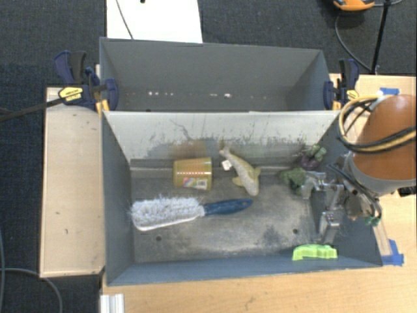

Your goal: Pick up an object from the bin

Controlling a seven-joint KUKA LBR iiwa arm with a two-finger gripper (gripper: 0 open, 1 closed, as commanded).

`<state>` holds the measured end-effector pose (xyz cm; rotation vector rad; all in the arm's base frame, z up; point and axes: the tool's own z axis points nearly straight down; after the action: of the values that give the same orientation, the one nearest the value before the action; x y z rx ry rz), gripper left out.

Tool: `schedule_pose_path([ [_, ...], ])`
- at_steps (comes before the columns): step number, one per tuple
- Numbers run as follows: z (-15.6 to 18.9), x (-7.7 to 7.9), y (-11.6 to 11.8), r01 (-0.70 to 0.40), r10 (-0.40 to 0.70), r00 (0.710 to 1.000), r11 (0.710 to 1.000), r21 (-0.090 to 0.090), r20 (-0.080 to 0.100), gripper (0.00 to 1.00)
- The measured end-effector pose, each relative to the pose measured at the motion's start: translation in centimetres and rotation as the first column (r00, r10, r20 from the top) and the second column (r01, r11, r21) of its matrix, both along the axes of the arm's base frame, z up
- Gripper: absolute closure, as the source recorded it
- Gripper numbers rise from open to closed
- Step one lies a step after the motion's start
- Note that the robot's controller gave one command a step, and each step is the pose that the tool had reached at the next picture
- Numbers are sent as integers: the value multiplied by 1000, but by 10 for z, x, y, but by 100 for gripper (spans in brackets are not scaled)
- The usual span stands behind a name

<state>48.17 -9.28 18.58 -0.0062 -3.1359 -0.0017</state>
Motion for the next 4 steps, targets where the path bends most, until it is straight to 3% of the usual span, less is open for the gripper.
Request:
schedule_pose_path([
  [1,4,2,0,-3,3,1000,1000,-1,8,0],
  [2,-44,13,47,-46,46,999,999,-3,14,0],
  [3,-83,12,85,-80,80,997,997,1,5,0],
  [4,-95,11,125,-113,113,994,994,-2,5,0],
])
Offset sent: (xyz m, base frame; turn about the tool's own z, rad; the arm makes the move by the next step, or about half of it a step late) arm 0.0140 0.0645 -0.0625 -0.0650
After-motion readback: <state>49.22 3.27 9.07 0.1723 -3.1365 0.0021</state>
